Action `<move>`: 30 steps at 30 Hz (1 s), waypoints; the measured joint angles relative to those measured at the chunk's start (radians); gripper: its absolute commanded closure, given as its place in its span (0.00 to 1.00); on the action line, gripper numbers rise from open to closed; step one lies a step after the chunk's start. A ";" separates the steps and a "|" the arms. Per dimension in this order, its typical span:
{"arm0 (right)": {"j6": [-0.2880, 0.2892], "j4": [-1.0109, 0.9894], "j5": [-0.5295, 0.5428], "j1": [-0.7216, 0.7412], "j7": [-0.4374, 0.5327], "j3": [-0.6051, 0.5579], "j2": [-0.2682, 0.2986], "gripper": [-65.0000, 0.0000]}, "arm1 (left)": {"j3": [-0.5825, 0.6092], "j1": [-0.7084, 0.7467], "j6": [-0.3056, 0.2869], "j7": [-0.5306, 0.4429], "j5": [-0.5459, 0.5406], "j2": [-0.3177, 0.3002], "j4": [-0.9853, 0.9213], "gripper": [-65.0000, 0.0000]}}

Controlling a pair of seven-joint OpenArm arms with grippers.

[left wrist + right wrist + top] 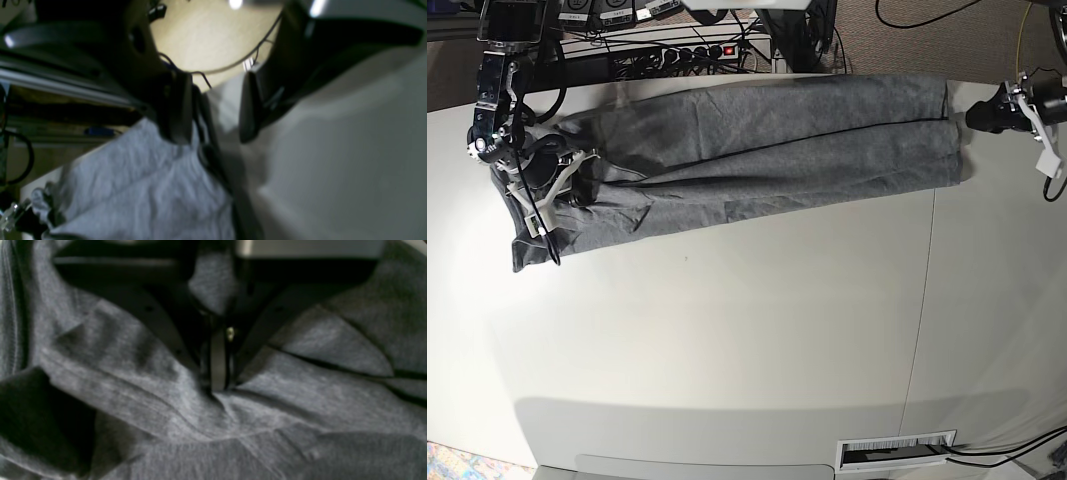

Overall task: Fold the T-shirt properly
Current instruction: 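Release the left gripper and regrasp the strip's other end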

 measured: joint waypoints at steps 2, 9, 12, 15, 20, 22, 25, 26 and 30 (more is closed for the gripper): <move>0.000 0.000 0.000 0.000 0.000 0.000 0.000 1.00 | 0.000 0.019 -0.003 -0.003 0.000 0.000 0.033 0.58; 0.000 0.000 0.000 0.000 0.000 0.000 0.000 1.00 | 0.000 0.021 -0.051 -0.071 -0.004 0.021 0.099 0.44; 0.000 0.000 0.000 0.000 0.000 0.000 0.000 1.00 | 0.005 0.021 -0.045 -0.097 0.041 0.056 0.099 0.44; 0.000 0.000 0.000 0.000 0.000 0.000 0.000 1.00 | 0.041 0.021 -0.043 -0.122 0.098 0.077 0.099 0.44; 0.000 0.000 0.000 0.000 -0.001 0.000 0.000 1.00 | 0.113 0.019 -0.010 -0.208 0.197 0.093 0.099 0.44; 0.000 0.000 0.000 0.000 -0.001 0.000 0.000 1.00 | 0.118 0.018 -0.010 -0.237 0.224 0.094 0.099 0.44; 0.000 0.000 0.000 0.000 0.000 0.000 0.000 1.00 | 0.118 0.009 -0.004 -0.275 0.263 0.094 0.099 0.44; 0.000 0.000 0.000 0.000 -0.001 0.000 0.000 1.00 | 0.118 0.001 0.013 -0.275 0.277 0.094 0.099 0.44; 0.000 0.000 0.000 0.000 -0.001 0.000 0.000 1.00 | 0.118 -0.026 0.025 -0.284 0.324 0.094 0.099 0.44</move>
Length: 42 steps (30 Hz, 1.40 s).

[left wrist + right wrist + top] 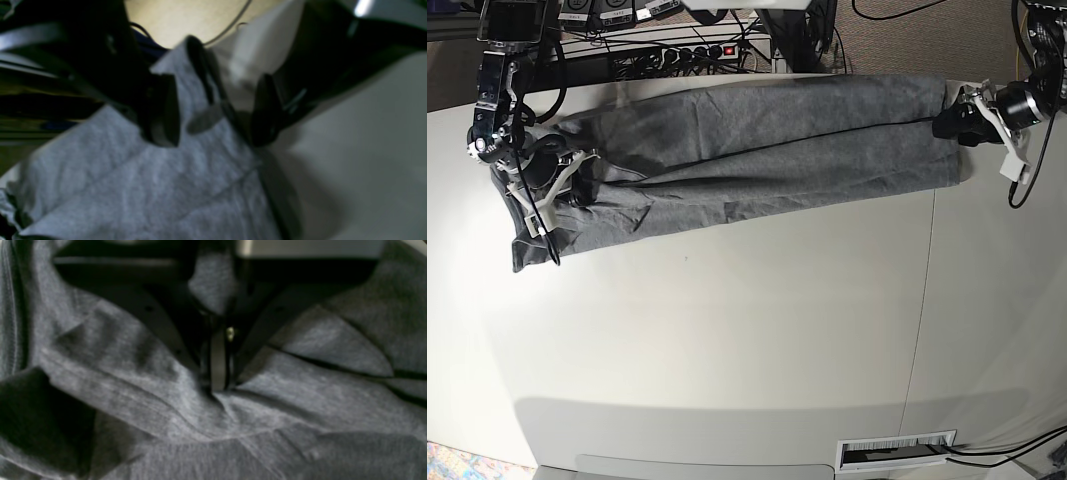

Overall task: Fold the T-shirt properly
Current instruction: 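Release the left gripper and regrasp the strip's other end, then fold the strip end with the left gripper toward the right gripper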

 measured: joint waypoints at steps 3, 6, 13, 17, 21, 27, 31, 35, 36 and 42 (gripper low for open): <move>0.000 0.000 0.000 0.000 0.000 0.000 0.000 1.00 | 0.000 -0.003 0.012 -0.006 0.021 0.002 0.000 0.44; 0.000 0.000 0.000 0.000 0.000 0.000 0.000 1.00 | 0.000 -0.009 0.035 -0.037 0.061 0.006 0.001 0.44; 0.000 0.000 0.000 0.000 0.000 0.000 0.000 1.00 | -0.003 -0.016 0.034 -0.051 0.047 0.089 0.001 0.44; 0.000 0.000 0.000 0.000 0.000 0.000 0.000 1.00 | -0.003 -0.017 0.033 0.007 -0.012 0.100 0.001 0.44; 0.000 0.000 0.000 0.000 0.001 0.000 0.000 1.00 | -0.002 -0.016 0.023 0.034 -0.036 0.105 0.000 0.52; 0.000 0.000 0.000 0.000 0.003 0.000 0.000 1.00 | 0.003 -0.008 -0.005 0.050 -0.056 0.108 -0.009 0.98; 0.000 0.000 0.005 0.000 0.000 0.000 0.000 1.00 | 0.005 -0.009 -0.087 0.055 -0.146 0.110 -0.005 1.00; -0.008 0.000 0.073 0.000 -0.036 0.000 0.001 1.00 | 0.005 -0.047 -0.114 0.109 -0.223 0.110 0.031 1.00; -0.008 0.000 0.079 0.000 -0.042 -0.003 0.001 1.00 | 0.005 -0.062 -0.114 0.135 -0.245 0.110 0.045 1.00; -0.016 0.006 0.088 0.008 -0.016 -0.103 0.011 1.00 | 0.005 -0.104 -0.121 0.209 -0.320 0.111 0.148 1.00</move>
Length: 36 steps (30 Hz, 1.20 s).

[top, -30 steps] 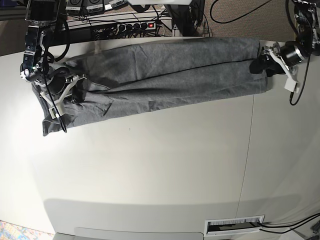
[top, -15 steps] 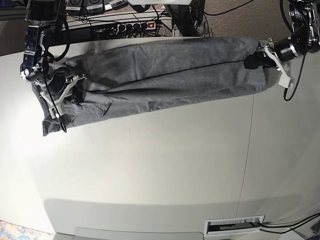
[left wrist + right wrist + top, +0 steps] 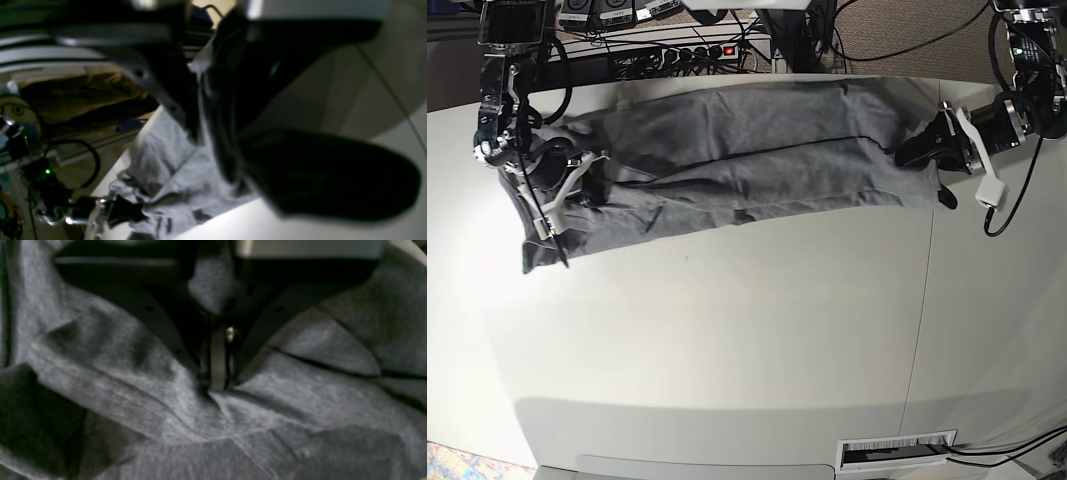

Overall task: Fold the T-shirt properly
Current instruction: 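Fold the strip end with the left gripper toward the right gripper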

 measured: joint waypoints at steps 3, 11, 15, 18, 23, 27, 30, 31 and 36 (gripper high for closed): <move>0.007 0.002 0.017 0.006 0.026 -0.072 -0.004 1.00 | 0.000 0.004 0.000 0.008 0.004 0.021 0.050 1.00; 0.012 0.006 0.020 0.012 0.032 -0.104 -0.006 1.00 | 0.000 0.004 0.000 0.007 0.003 0.150 0.127 1.00; 0.012 0.006 0.021 0.012 0.033 -0.104 -0.006 1.00 | 0.008 0.017 0.000 0.013 0.003 0.214 0.127 1.00; 0.012 0.006 0.020 0.012 0.036 -0.104 -0.006 1.00 | 0.074 0.026 0.000 0.014 0.004 0.231 0.127 1.00; 0.012 0.006 0.021 0.012 0.036 -0.105 -0.006 1.00 | 0.228 0.017 0.004 -0.078 0.138 0.280 0.127 1.00; 0.012 0.006 0.020 0.012 0.035 -0.104 -0.006 1.00 | 0.312 0.014 0.005 -0.204 0.308 0.287 0.127 1.00; 0.012 0.006 0.021 0.012 0.036 -0.104 -0.006 1.00 | 0.357 0.003 0.004 -0.248 0.420 0.289 0.127 1.00; 0.012 0.006 0.021 0.012 0.036 -0.105 -0.006 1.00 | 0.365 -0.002 0.004 -0.259 0.451 0.289 0.127 1.00; 0.012 0.006 0.021 0.012 0.035 -0.105 -0.006 1.00 | 0.374 -0.019 0.004 -0.268 0.476 0.288 0.127 0.67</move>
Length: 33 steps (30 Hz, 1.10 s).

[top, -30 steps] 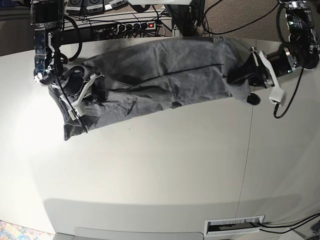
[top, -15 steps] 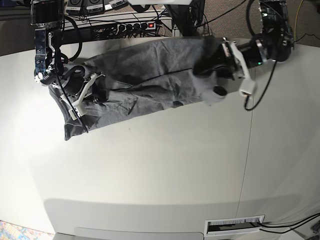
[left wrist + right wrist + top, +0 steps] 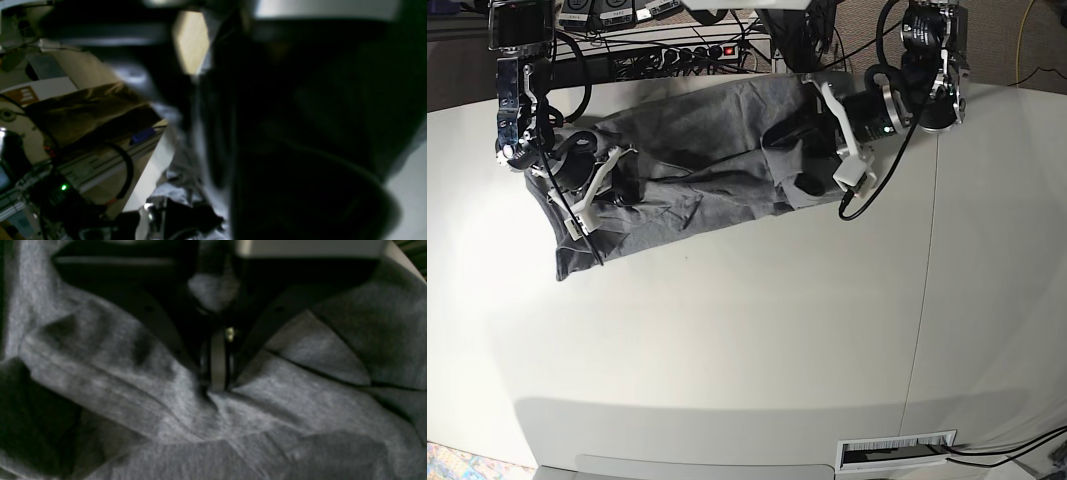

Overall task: Fold the T-shirt properly
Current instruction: 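Fold the strip end with the left gripper toward the right gripper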

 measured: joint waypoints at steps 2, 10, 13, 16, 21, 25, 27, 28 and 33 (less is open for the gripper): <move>0.000 0.000 0.000 0.000 0.000 0.000 0.000 1.00 | 0.000 -0.006 0.000 0.000 0.001 0.000 0.000 0.62; 0.000 0.000 0.000 0.000 0.000 0.000 0.000 1.00 | -0.001 -0.034 0.000 0.009 0.015 0.000 0.000 0.67; 0.000 0.000 0.000 0.000 0.000 0.000 0.000 1.00 | -0.011 -0.033 -0.001 0.091 0.019 -0.001 0.000 0.79; 0.000 0.000 0.000 0.000 -0.001 0.000 0.000 1.00 | -0.026 -0.033 -0.002 0.124 0.018 -0.002 0.000 0.96; 0.000 0.000 0.000 0.001 -0.007 0.000 0.000 1.00 | -0.026 -0.036 -0.001 0.133 0.023 -0.020 0.000 1.00; 0.000 0.062 -0.009 -0.003 -0.099 0.019 -0.001 1.00 | -0.026 -0.043 -0.001 0.101 0.175 -0.020 -0.002 1.00; -0.001 0.118 -0.033 -0.016 -0.162 0.040 -0.005 1.00 | -0.026 -0.043 0.003 0.077 0.207 -0.020 -0.021 1.00; -0.001 0.150 -0.035 -0.022 -0.199 0.050 -0.006 1.00 | -0.026 -0.042 0.022 0.065 0.220 -0.023 -0.033 1.00; 0.000 0.274 -0.034 -0.019 -0.251 0.115 0.000 1.00 | -0.026 -0.041 0.032 0.011 0.345 -0.046 -0.077 1.00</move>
